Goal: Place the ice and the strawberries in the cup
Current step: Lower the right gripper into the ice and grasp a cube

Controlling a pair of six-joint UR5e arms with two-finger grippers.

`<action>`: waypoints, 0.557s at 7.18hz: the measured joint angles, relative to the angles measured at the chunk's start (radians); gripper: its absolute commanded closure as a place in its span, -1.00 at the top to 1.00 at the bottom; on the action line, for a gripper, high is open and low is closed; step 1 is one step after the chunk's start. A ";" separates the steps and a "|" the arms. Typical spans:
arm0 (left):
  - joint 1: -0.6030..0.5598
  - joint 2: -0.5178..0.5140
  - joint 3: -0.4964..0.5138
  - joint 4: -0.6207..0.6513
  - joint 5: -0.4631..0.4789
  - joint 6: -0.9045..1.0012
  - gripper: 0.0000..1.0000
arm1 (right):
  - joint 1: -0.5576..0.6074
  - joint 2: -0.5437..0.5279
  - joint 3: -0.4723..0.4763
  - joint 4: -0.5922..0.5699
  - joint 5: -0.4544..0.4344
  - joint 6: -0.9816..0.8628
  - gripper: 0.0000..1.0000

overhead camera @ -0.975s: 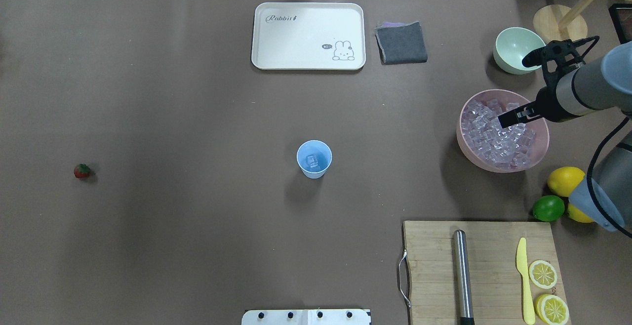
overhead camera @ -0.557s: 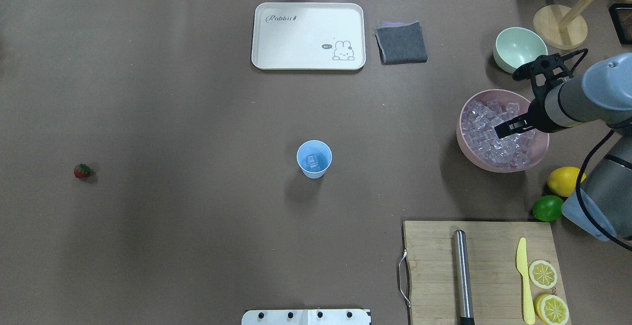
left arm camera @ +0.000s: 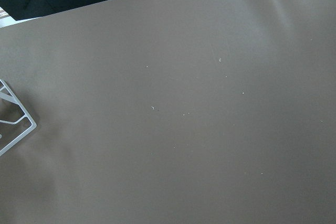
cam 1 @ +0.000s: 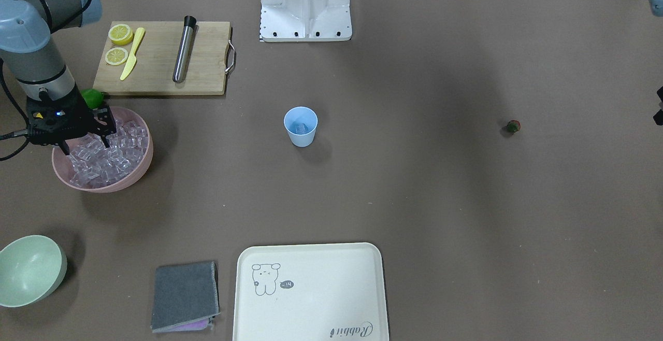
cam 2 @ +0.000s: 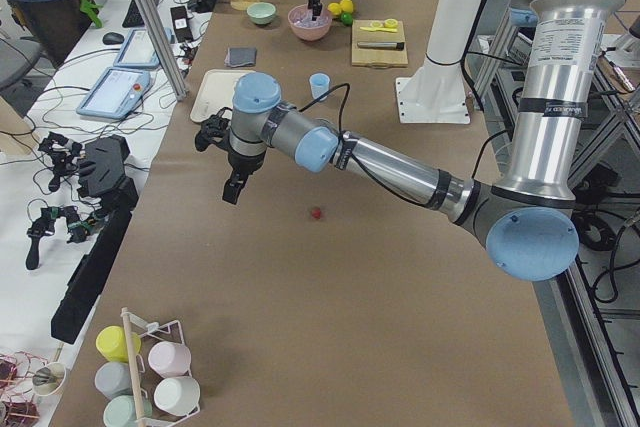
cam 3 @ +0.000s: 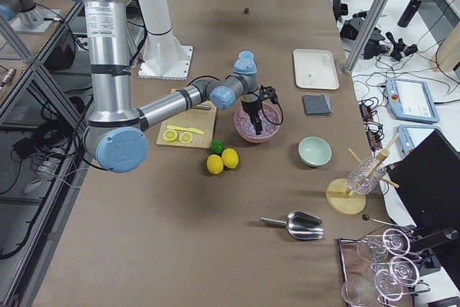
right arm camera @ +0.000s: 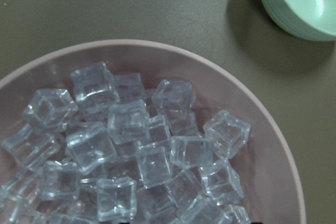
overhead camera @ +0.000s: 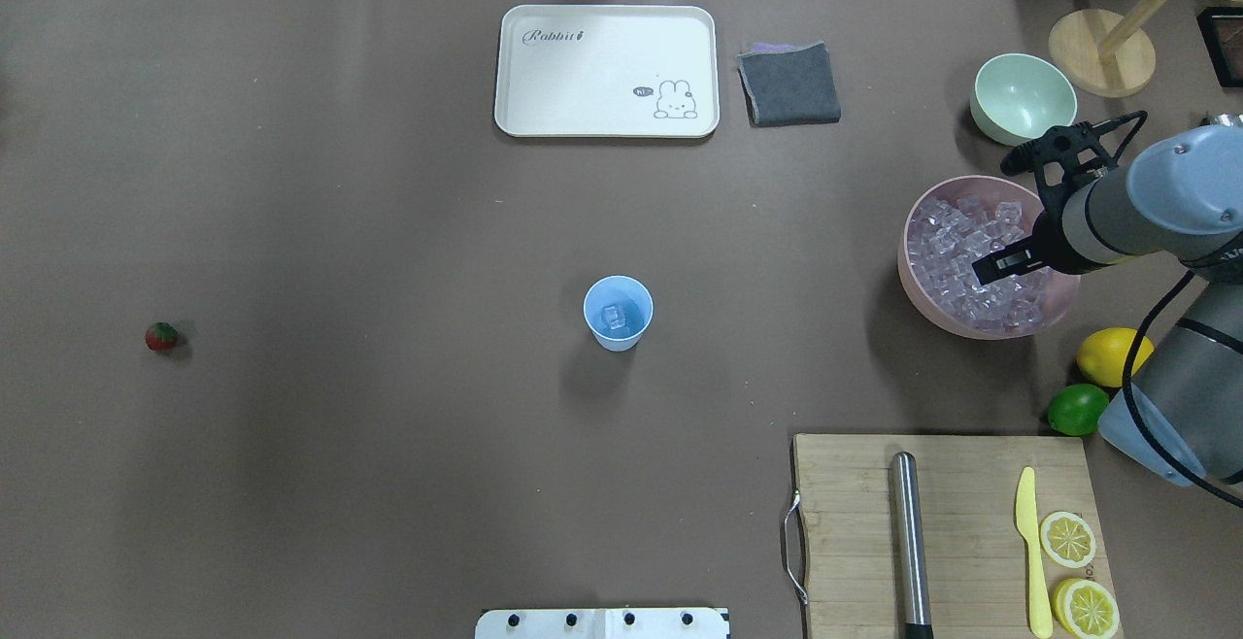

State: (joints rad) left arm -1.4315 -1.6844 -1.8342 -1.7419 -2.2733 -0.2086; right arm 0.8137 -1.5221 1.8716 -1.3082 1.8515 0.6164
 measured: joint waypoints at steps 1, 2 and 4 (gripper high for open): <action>0.000 0.000 0.000 0.000 0.006 0.000 0.95 | -0.004 0.003 -0.001 0.000 -0.002 -0.001 0.20; 0.000 0.000 0.000 -0.001 0.008 0.000 0.95 | -0.006 0.007 -0.001 0.000 -0.003 -0.003 0.20; 0.001 0.000 0.000 -0.001 0.009 0.000 0.95 | -0.005 0.012 0.000 0.000 0.000 -0.009 0.21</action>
State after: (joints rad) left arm -1.4302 -1.6843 -1.8338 -1.7426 -2.2643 -0.2089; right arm 0.8085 -1.5102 1.8715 -1.3085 1.8511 0.6073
